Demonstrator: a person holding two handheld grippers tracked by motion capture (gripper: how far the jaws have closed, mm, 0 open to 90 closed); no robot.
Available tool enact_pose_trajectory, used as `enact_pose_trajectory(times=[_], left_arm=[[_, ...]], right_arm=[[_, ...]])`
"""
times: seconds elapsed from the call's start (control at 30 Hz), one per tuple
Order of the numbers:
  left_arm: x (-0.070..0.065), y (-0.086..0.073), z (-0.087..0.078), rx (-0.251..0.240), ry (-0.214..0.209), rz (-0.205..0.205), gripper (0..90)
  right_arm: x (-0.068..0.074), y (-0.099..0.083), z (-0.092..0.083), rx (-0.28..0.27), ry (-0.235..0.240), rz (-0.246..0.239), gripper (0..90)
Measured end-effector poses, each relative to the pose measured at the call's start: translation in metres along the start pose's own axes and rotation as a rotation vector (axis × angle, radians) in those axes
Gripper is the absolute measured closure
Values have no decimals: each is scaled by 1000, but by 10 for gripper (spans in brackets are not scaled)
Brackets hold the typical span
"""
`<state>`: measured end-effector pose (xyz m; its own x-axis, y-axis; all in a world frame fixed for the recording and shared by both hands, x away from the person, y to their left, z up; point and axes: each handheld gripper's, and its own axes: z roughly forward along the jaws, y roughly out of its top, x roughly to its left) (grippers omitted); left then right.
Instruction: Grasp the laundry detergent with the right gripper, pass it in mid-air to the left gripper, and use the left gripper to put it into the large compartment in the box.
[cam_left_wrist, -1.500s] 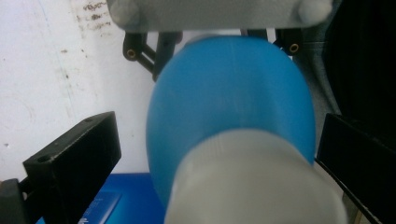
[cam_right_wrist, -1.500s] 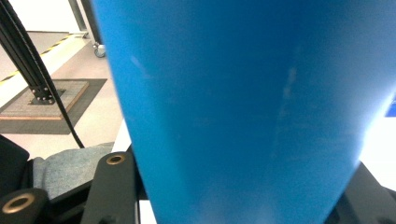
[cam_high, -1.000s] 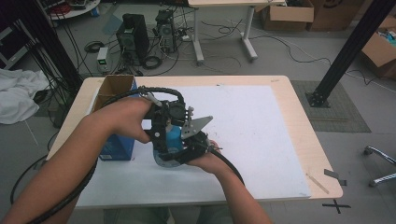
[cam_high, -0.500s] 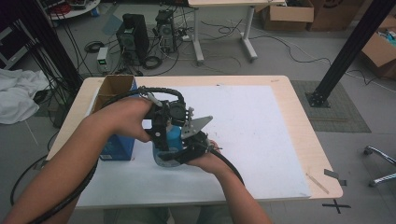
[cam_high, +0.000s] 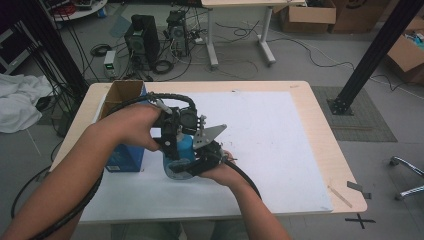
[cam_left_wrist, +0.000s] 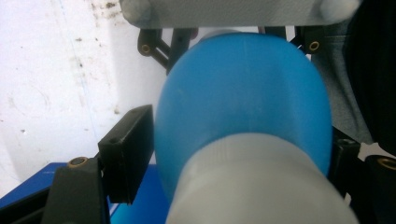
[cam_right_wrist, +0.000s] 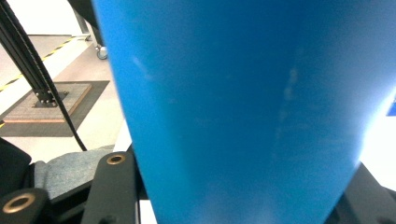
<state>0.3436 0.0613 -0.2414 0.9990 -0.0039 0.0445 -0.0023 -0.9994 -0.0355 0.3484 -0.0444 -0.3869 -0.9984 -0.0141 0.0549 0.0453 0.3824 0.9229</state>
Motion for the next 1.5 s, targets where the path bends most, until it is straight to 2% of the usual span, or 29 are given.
enact_pose_trajectory(times=[0.4,0.5,0.83,1.03,1.13,1.23,1.43,1.5], left_arm=[[-1,2,1,3,3,1,326],[0,1,0,3,-7,-1,364],[-1,2,-1,10,-16,3,378],[-2,2,-9,0,-15,-2,381],[-3,5,-11,16,-7,-3,382],[-4,6,-13,19,1,-1,383],[-2,6,-17,3,-10,-17,384],[-2,6,-19,6,-8,-17,384]], right_arm=[[-1,1,0,-11,0,-1,450],[-1,2,0,-13,2,4,451],[-1,2,1,-17,-4,-2,452],[0,6,-2,-30,-2,-20,451],[1,8,-5,-31,0,-27,447],[1,8,-7,-38,-12,-28,437],[2,10,-12,-44,-15,-23,418],[3,10,-13,-30,-21,-18,384]])
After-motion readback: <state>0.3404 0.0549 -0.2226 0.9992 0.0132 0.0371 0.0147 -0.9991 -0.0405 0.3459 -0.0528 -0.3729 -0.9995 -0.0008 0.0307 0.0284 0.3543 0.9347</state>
